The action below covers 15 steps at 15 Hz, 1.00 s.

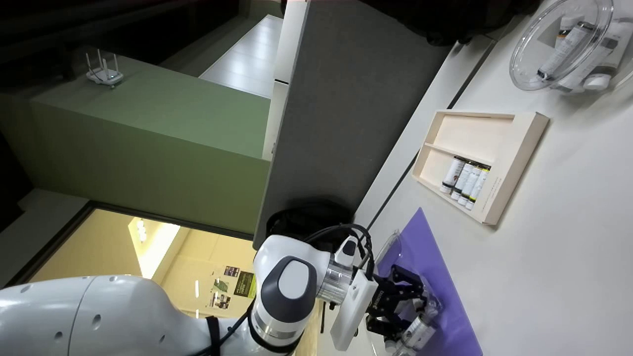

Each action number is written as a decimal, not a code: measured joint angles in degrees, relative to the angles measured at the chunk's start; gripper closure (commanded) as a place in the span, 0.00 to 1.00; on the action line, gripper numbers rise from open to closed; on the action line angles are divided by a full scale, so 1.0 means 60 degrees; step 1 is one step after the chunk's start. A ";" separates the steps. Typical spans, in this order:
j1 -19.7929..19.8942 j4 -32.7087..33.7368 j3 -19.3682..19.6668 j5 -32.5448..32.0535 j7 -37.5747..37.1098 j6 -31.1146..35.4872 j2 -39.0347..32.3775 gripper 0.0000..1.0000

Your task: Remove one bottle from the clear container on the left and place it on the tray

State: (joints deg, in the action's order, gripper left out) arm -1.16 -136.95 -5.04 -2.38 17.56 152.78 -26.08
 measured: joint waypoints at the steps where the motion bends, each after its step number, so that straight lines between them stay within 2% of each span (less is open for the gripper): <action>1: -0.0020 0.0000 0.0000 -0.0001 -0.0007 -0.0054 -0.0011 0.58; 4: -0.0067 0.0006 0.0003 -0.0042 -0.0093 -0.0148 -0.0045 0.67; 6: -0.0083 0.0035 0.0031 -0.0152 -0.0145 -0.0183 -0.0059 0.80; 9: -0.0090 0.0115 0.0063 -0.0198 -0.0165 -0.0350 -0.0060 0.88; 15: -0.0090 0.0327 0.0029 -0.0180 -0.0165 -0.1076 0.0238 0.89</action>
State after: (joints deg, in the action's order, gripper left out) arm -1.70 -134.99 -4.87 -3.46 16.57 146.32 -24.65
